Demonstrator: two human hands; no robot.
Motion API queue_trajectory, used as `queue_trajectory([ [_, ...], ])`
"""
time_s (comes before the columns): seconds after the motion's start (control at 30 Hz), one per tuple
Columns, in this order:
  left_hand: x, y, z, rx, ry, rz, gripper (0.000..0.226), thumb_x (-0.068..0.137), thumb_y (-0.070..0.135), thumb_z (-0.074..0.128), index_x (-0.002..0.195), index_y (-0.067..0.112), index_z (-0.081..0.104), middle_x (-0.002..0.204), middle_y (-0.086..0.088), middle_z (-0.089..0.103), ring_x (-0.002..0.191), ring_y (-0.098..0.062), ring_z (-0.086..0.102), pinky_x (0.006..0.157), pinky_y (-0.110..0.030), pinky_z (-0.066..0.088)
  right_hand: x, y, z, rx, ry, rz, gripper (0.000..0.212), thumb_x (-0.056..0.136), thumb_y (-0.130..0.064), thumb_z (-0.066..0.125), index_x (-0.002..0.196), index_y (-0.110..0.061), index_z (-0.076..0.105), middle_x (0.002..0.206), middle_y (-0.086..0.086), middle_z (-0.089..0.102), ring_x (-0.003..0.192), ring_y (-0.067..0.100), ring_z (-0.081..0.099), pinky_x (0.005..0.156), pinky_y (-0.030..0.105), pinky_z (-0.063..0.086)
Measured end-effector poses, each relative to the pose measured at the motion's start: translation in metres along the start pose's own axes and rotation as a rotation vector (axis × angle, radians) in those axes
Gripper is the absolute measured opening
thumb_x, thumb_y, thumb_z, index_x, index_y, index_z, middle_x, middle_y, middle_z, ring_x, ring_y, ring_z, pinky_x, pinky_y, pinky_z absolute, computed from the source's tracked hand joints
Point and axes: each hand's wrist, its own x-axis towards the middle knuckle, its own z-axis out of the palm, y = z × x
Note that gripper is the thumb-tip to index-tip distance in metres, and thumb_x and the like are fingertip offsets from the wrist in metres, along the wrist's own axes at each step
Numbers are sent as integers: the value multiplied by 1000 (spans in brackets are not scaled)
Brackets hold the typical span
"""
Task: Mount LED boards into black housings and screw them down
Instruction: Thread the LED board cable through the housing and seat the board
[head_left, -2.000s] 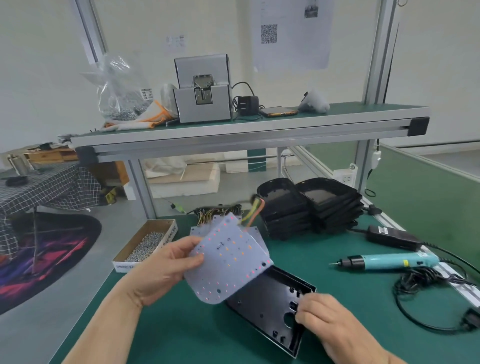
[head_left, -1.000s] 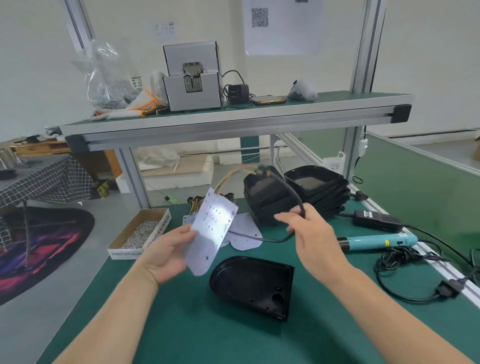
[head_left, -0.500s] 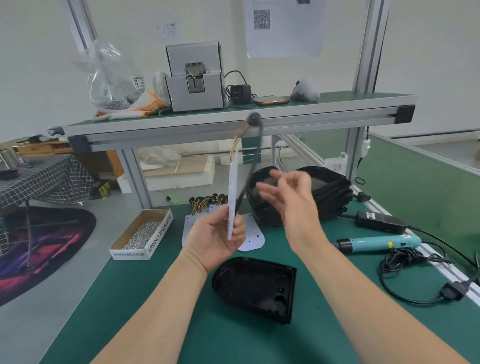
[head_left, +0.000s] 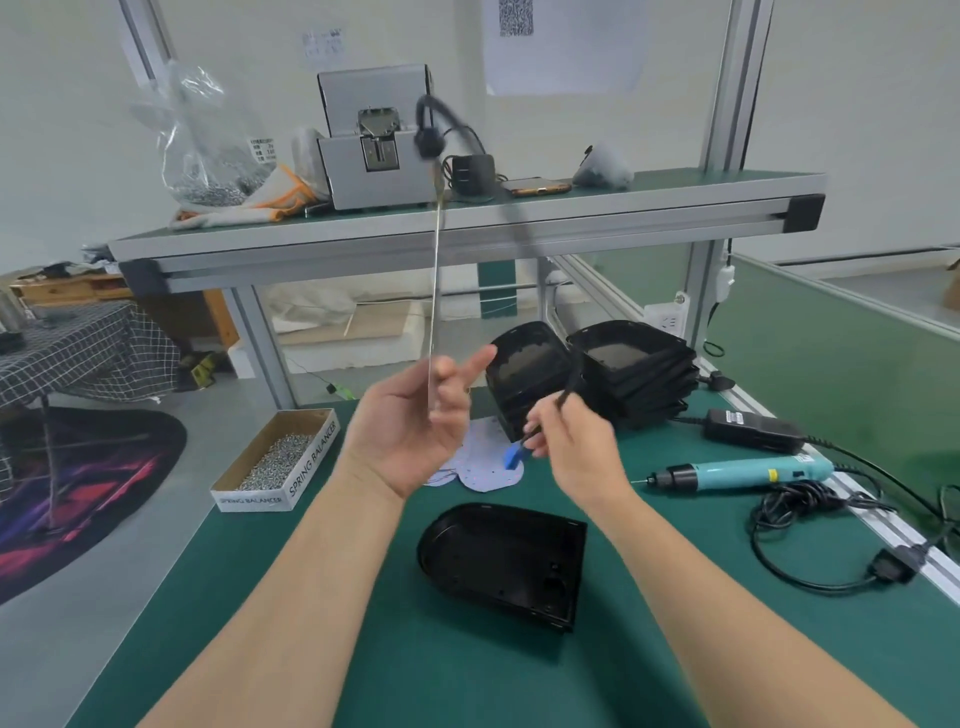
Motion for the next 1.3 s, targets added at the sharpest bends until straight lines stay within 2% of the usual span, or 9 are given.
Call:
queue_trajectory([
  [0.1,-3,3,-41,310,299,22,29,104,14,39,96,2,64,94,-14,75,52,-14,66,42,-20,50,1,-8,-33,-58,85,-34,31,105,-24,47,77,-13,56,65,5,67,48,12,59,48,17,44],
  [0.27,-13,-18,-100,628,438,-84,24,104,4,40,110,0,63,109,-18,69,80,-19,72,72,-32,52,-28,1,-54,-201,-141,85,33,104,-25,48,79,-4,54,65,6,67,46,19,63,43,21,46],
  [0.4,-15,-32,-112,731,439,-220,22,104,3,43,108,4,64,102,-12,75,78,-18,74,68,-28,55,-55,17,-44,-154,-241,125,31,105,-21,48,79,-4,53,66,8,66,48,20,64,46,29,53],
  [0.5,-15,-33,-112,720,504,-322,17,104,7,45,113,9,59,106,-11,74,88,-25,71,78,-37,55,-64,22,-40,-131,-233,85,29,105,-20,48,79,-6,53,66,3,64,55,24,68,55,35,59],
  [0.7,-21,-34,-112,744,525,-440,10,104,17,50,111,22,55,114,-8,64,103,-27,55,92,-40,34,-72,21,-43,-342,-333,-172,31,106,-28,47,81,-10,48,74,4,62,63,20,65,66,39,55],
  [0.83,-28,-38,-114,737,479,-426,7,103,18,51,108,21,55,104,-5,69,93,-25,61,83,-37,41,-71,18,-48,-409,-358,-290,33,106,-28,48,80,-8,44,74,6,57,68,23,62,68,38,51],
  [0.97,-33,-46,-114,518,461,-232,20,104,15,47,122,13,57,119,-9,72,95,-25,72,75,-42,56,-73,14,-54,-422,-405,-355,35,106,-29,48,80,-5,45,73,9,53,69,28,57,69,37,48],
  [1.1,-38,-50,-111,489,497,-81,16,105,13,45,113,13,59,117,-11,73,86,-22,76,69,-44,58,-70,8,-60,-454,-446,-381,37,106,-26,50,78,-1,47,70,11,50,68,28,43,68,41,43],
  [1.3,-41,-60,-98,433,539,10,14,106,12,45,110,12,58,105,-8,77,85,-25,76,64,-45,59,-67,-3,-54,-349,-342,-430,43,104,-28,51,87,9,62,79,17,61,76,33,55,76,41,46],
])
